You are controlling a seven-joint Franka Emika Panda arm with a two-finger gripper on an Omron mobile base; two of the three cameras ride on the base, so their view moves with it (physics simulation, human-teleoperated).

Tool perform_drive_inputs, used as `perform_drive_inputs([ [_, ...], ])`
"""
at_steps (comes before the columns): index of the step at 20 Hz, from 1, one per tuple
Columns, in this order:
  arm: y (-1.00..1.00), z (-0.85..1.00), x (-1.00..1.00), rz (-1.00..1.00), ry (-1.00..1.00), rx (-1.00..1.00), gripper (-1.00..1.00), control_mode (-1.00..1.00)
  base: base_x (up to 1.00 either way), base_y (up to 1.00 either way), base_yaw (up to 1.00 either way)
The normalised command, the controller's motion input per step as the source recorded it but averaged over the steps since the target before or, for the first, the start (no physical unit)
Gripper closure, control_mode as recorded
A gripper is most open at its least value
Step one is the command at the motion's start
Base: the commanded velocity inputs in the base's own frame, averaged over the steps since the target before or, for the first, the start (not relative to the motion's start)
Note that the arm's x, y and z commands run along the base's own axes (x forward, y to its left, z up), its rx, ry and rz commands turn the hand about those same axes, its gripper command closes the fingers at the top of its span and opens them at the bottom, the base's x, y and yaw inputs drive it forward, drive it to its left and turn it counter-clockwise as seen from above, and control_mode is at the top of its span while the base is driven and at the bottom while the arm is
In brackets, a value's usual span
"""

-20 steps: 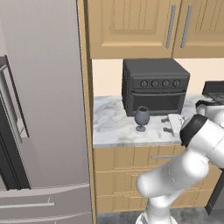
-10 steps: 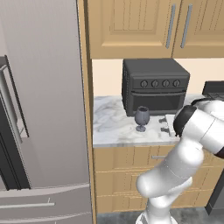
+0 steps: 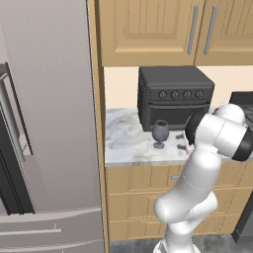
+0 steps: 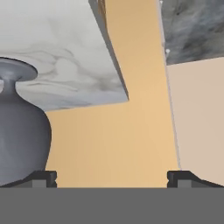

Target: Retrieve the wine glasses from the counter and place one next to each plate.

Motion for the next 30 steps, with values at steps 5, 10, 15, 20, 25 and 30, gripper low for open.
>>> perform_drive_inputs([
  [5, 0.0, -0.15, 0.37, 0.01, 0.0, 0.0, -1.0, -1.0, 0.0, 0.0, 0.0],
  [10, 0.0, -0.14, 0.29, 0.04, 0.0, 0.0, -1.0, -1.0, 0.0, 0.0, 0.0],
  [15, 0.0, -0.26, 0.45, 0.06, 0.01, 0.0, -1.0, -1.0, 0.0, 0.0, 0.0],
  [20, 0.0, -0.32, 0.41, 0.05, 0.02, 0.0, -1.0, -1.0, 0.0, 0.0, 0.0],
  [25, -0.28, -0.17, 0.28, 0.0, 0.0, 0.02, -1.0, -1.0, 0.0, 0.0, 0.0],
  [30, -0.35, -0.15, 0.11, 0.0, 0.0, 0.03, -1.0, -1.0, 0.0, 0.0, 0.0],
])
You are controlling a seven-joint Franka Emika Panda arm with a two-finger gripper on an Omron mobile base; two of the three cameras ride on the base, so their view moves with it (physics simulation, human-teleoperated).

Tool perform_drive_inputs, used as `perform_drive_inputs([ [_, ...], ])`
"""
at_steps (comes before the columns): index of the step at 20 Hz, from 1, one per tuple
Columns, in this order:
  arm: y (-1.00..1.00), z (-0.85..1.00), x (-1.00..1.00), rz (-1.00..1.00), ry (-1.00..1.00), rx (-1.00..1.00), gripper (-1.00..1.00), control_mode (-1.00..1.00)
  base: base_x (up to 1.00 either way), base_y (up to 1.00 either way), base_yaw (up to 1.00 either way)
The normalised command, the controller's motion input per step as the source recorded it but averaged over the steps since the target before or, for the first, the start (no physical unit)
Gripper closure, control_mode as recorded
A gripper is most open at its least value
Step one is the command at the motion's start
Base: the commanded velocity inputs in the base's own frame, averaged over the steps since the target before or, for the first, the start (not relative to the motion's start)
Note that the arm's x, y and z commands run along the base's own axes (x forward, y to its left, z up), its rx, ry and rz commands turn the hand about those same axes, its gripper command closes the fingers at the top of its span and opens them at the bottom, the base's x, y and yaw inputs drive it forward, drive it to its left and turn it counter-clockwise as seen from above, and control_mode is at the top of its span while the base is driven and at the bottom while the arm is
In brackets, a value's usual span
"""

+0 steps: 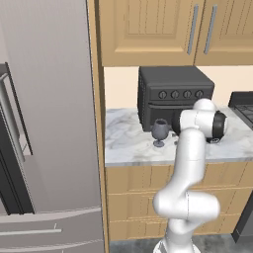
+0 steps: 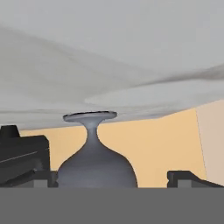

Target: Retrieve the wine glasses from the counter and place one next to each plate.

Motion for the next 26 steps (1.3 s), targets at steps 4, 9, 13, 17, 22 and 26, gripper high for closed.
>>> perform_drive_inputs([
  [4, -0.18, -0.11, 0.12, 0.0, 0.0, 0.0, -1.0, -1.0, 0.0, 0.0, 0.0],
  [9, -0.01, -0.01, 0.19, 0.0, 0.0, 0.0, -1.0, -1.0, 0.0, 0.0, 0.0],
  [13, 0.0, 0.0, 0.0, 0.0, 0.0, 0.0, -1.0, -1.0, 0.0, 0.0, 0.0],
  [17, 0.0, 0.0, 0.0, 0.03, 0.0, 0.0, -1.0, -1.0, 0.0, 0.0, 0.0],
  [22, 0.01, 0.0, -0.07, 0.06, 0.0, 0.0, -1.0, -1.0, 0.0, 0.0, 0.0],
  [26, 0.13, 0.0, -0.03, 0.01, 0.0, 0.0, -1.0, -1.0, 0.0, 0.0, 0.0],
])
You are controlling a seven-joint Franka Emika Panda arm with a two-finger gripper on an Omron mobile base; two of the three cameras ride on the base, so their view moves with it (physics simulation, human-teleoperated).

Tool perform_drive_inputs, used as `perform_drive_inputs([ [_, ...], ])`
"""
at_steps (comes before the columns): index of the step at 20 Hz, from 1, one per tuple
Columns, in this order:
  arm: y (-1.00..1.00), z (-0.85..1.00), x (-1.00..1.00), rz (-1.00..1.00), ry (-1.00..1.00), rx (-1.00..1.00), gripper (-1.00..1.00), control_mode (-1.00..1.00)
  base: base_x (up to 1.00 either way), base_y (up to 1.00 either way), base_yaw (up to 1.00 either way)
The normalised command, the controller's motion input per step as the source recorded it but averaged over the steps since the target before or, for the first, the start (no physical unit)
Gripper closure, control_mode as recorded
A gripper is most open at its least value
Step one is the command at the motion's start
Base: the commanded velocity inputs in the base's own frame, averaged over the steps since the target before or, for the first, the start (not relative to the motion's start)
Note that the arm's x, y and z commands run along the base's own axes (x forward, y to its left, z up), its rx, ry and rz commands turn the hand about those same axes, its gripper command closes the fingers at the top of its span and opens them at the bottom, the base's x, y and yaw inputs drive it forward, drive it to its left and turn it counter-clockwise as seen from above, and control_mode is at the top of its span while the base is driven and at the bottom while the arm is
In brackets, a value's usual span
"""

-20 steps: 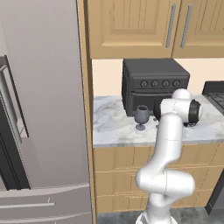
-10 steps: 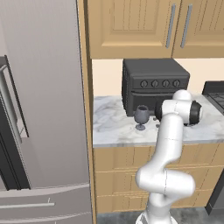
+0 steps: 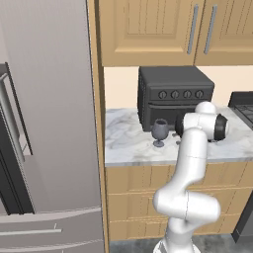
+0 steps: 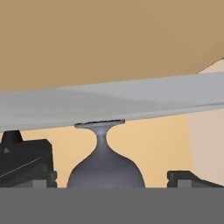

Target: Retrieve the wine glasses from the counter and place one next to each plate.

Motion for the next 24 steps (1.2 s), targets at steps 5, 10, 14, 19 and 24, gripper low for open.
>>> perform_drive_inputs([
  [5, 0.17, 0.0, 0.0, 0.0, 0.0, -0.01, -1.0, -1.0, 0.0, 0.0, 0.0],
  [10, 0.26, 0.0, 0.0, -0.01, 0.0, -0.04, -1.0, -1.0, 0.0, 0.0, 0.0],
  [14, 0.2, 0.0, 0.0, -0.03, 0.0, -0.02, -1.0, -1.0, 0.0, 0.0, 0.0],
  [19, 0.22, 0.0, 0.0, -0.03, 0.0, -0.01, -1.0, -1.0, 0.0, 0.0, 0.0],
  [24, 0.14, 0.0, 0.0, -0.02, 0.0, 0.0, -1.0, -1.0, 0.0, 0.0, 0.0],
])
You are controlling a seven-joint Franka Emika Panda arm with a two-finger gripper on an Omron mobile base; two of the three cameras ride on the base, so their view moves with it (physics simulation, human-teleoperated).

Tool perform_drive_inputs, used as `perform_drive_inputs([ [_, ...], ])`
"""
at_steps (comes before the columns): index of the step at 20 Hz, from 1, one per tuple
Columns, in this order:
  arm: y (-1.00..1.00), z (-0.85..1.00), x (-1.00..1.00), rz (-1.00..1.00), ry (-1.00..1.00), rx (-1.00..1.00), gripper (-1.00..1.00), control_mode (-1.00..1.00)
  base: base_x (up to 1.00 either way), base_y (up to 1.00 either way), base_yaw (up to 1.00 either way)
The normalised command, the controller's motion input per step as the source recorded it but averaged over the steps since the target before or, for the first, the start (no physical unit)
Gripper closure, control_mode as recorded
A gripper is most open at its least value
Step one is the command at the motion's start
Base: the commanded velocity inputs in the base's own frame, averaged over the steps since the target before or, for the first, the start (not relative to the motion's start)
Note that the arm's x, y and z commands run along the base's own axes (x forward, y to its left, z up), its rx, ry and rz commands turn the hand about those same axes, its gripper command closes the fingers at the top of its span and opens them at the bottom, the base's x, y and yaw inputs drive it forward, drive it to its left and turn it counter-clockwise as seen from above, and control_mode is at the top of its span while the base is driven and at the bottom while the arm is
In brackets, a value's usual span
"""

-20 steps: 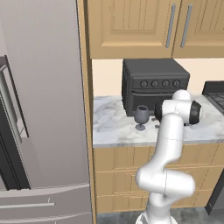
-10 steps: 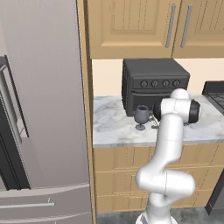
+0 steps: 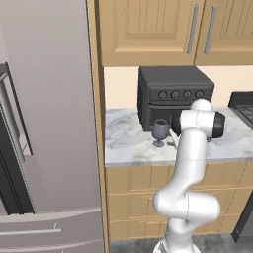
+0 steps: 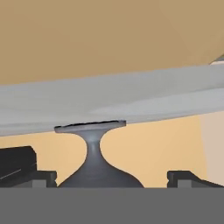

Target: Retrieve the wine glasses from the counter and place one next to each plate.

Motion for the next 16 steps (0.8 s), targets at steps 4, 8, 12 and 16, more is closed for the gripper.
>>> perform_drive_inputs([
  [4, 0.12, 0.0, 0.04, -0.04, 0.05, 0.0, -1.0, -1.0, 0.0, 0.0, 0.0],
  [8, 0.12, 0.0, 0.03, -0.05, 0.09, 0.0, -1.0, -1.0, 0.0, 0.0, 0.0],
  [12, 0.09, 0.0, 0.0, -0.07, 0.08, 0.0, -1.0, -1.0, 0.0, 0.0, 0.0],
  [16, 0.09, 0.0, 0.0, -0.06, 0.04, 0.0, -1.0, -1.0, 0.0, 0.0, 0.0],
])
